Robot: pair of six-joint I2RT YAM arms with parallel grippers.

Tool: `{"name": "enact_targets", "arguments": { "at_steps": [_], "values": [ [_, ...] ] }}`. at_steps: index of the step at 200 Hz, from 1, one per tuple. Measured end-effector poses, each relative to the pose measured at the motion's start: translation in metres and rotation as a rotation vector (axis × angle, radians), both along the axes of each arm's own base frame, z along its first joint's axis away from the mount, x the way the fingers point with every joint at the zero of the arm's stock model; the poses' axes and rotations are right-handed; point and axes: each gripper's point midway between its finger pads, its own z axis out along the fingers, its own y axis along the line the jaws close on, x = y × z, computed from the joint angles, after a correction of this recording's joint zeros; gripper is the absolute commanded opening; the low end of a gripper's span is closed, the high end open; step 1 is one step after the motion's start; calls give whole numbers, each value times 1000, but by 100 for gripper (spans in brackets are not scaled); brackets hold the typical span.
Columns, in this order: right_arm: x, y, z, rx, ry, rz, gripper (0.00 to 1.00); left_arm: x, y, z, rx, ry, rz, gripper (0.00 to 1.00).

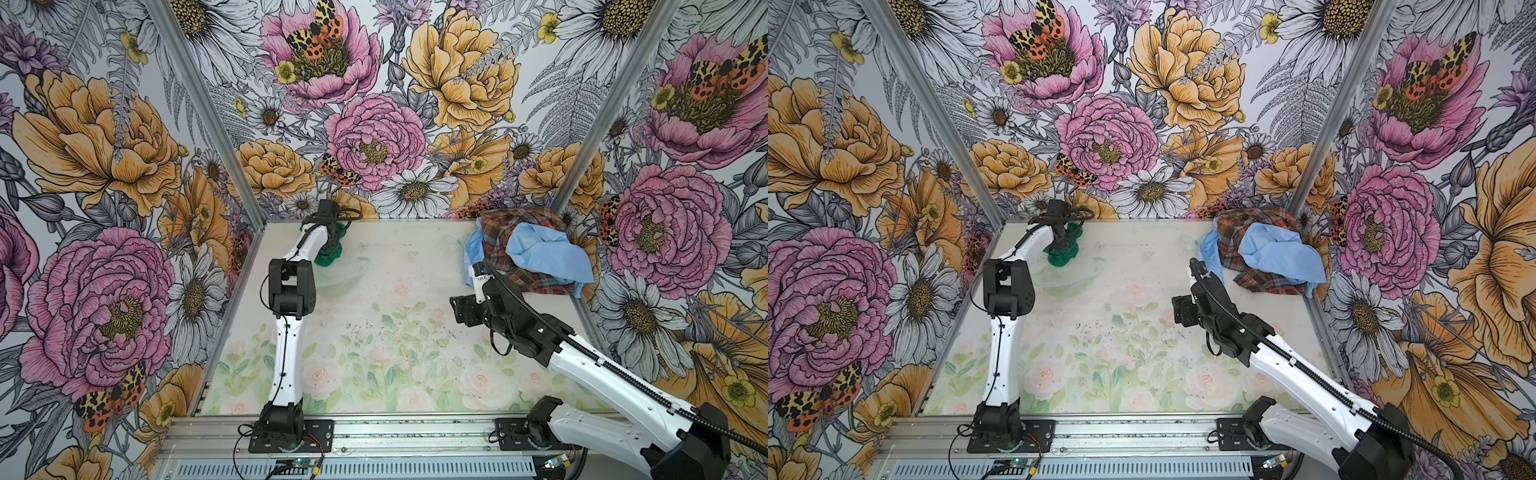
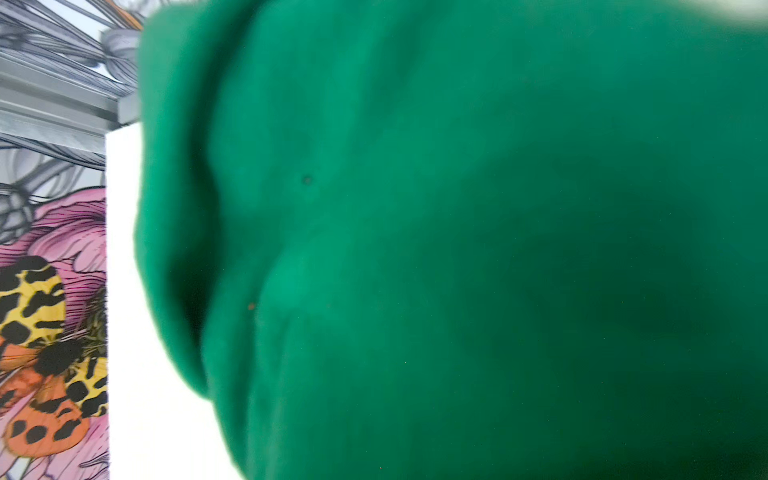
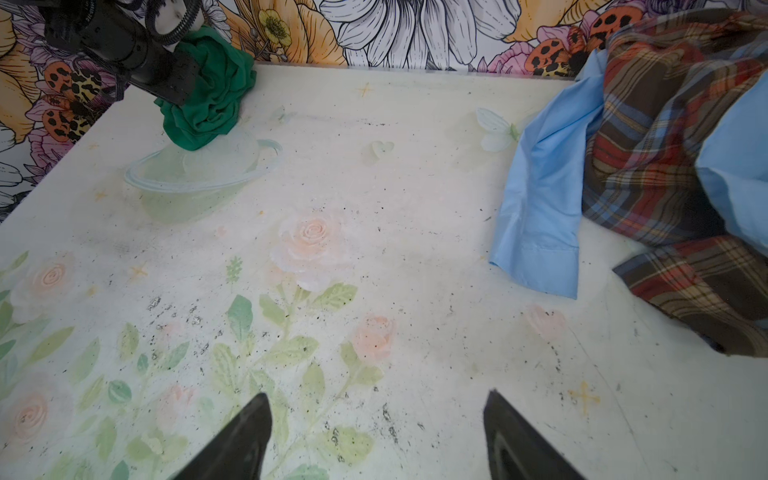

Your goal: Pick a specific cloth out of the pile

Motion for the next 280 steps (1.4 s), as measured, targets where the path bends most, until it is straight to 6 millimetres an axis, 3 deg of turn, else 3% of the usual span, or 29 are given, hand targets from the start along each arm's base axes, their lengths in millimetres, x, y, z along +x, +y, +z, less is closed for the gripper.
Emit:
{"name": "enact_targets", "arguments": {
  "at_steps": [27,49,64,92,126,166,178,200,239,257,280],
  "values": [
    [-1,0,-1,-3,5,0,81,0,-2,-4,-78,5,4,0],
    [-1,-1,-2,-7,8,0,81,-1,0,-3,-115,2,12,35],
    [-1,-1,0,-6,8,0,81,-3,0,0,-140,2,22,49],
    [2,1,2,-6,7,0,81,-8,-1,11,-214,-3,44,66],
    [2,1,2,-6,7,0,81,-12,-3,45,-264,-47,54,83],
    [2,1,1,-9,11,0,81,-25,-4,94,-291,-115,56,90],
    [2,1,0,-10,11,-1,81,-37,-4,108,-303,-127,62,99],
    [6,-4,1,-22,5,-16,81,-74,-3,127,-331,-159,97,99],
    [27,-44,2,-40,-12,-136,81,-184,22,141,-329,-415,252,99],
    [37,-69,2,-55,-35,-211,82,-223,40,120,-264,-557,310,99],
    [45,-104,-4,-76,-67,-314,86,-240,56,71,-173,-566,365,99]
  ]
}}
